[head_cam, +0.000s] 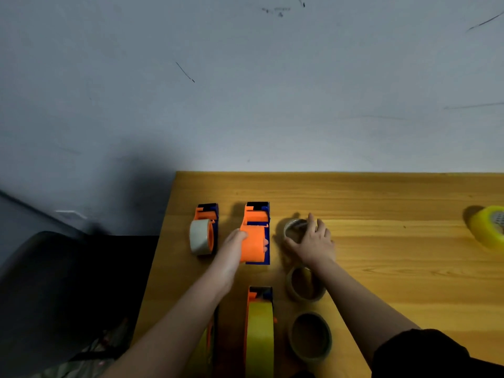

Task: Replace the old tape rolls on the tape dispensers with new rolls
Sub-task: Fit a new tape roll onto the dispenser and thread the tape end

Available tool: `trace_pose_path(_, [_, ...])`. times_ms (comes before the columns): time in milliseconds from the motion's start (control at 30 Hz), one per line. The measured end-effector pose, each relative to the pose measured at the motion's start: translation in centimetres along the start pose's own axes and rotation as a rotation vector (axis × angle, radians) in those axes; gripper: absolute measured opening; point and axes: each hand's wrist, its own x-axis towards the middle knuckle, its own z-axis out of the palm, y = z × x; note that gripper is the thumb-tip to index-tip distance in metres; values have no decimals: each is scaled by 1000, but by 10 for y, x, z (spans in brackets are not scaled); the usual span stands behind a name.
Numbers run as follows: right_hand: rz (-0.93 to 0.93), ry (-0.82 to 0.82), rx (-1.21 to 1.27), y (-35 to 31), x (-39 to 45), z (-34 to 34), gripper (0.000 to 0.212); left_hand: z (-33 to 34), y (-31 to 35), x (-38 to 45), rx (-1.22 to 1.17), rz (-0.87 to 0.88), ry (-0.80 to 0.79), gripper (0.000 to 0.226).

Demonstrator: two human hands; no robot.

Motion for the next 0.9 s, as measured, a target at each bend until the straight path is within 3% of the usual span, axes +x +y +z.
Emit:
trace_pose_path(67, [13,91,158,4,-1,-6,83,0,3,-12,-17,35,-28,10])
trace_pose_path(167, [-8,262,447,6,-13,-20,51,-1,2,-16,14,57,-53,10])
trace_pose_path(267, [-78,192,756,-8,-40,-36,32,1,8,-33,20,121,-115,23])
trace_pose_path(400, [-126,-140,1046,-34,-94,-48,45,-1,7,-45,15,178,-138,18])
trace_pose_path(467, [-155,-223,1102,-42,-117,-46,50,-2,7,-55,44,217,-129,17])
trace_pose_path(600, [-194,-150,1141,-47,-149,-43,59,-4,4,-81,30,287,-162,22])
trace_pose_path(767, [-210,-61,1263,-40,-181,-44,52,-13,-1,-97,140,356,-287,21])
trace_pose_path(900, [-229,-61,1225,-32,-199,-44,48,-20,-6,-105,307,353,-323,46])
